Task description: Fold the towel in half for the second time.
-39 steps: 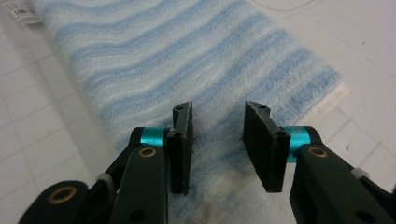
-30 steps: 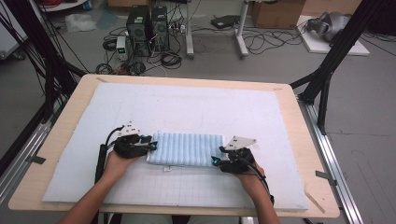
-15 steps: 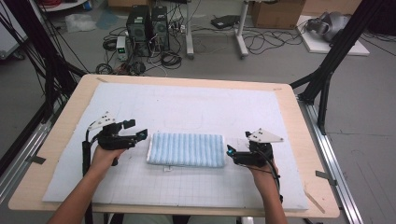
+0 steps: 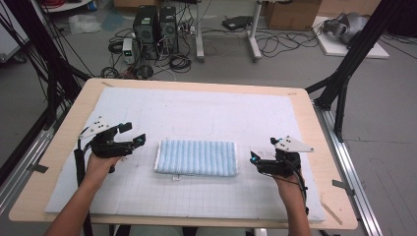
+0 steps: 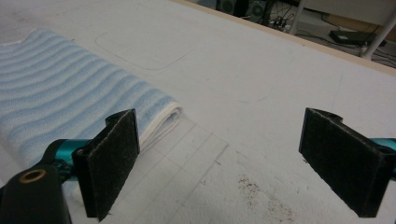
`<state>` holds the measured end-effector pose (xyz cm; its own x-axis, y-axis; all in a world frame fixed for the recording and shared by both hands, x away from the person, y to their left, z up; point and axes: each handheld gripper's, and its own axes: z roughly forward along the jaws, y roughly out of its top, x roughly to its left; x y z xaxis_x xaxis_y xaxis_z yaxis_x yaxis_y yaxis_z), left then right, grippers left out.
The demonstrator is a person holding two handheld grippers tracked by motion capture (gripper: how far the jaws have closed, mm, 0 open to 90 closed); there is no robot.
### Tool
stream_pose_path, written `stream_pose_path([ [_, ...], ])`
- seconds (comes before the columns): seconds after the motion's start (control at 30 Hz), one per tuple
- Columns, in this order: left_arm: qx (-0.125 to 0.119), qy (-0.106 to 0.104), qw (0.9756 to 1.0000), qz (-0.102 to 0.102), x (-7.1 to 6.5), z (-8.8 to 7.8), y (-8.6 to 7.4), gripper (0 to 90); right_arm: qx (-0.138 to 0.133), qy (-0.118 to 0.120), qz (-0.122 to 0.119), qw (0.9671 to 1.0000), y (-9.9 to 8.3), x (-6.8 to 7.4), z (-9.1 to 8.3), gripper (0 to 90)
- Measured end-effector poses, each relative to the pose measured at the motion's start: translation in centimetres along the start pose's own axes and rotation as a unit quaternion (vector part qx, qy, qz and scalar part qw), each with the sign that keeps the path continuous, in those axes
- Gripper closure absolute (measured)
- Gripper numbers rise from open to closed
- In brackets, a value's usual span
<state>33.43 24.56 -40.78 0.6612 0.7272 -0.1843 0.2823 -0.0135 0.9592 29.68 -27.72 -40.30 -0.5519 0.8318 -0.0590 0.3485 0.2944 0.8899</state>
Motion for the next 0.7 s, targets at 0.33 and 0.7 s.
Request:
stream_pose_path([
  [0.33, 0.003, 0.003, 1.0, 0.007, 0.05, -0.12, -0.12, 17.7, 0.001, 0.002, 0.004, 1.0, 0.09, -0.05, 0.13, 11.6],
  [0.7, 0.005, 0.002, 1.0, 0.003, 0.09, -0.09, -0.22, 18.2, -0.005, 0.005, 0.009, 0.9999, 0.11, 0.0, 0.14, 11.6],
])
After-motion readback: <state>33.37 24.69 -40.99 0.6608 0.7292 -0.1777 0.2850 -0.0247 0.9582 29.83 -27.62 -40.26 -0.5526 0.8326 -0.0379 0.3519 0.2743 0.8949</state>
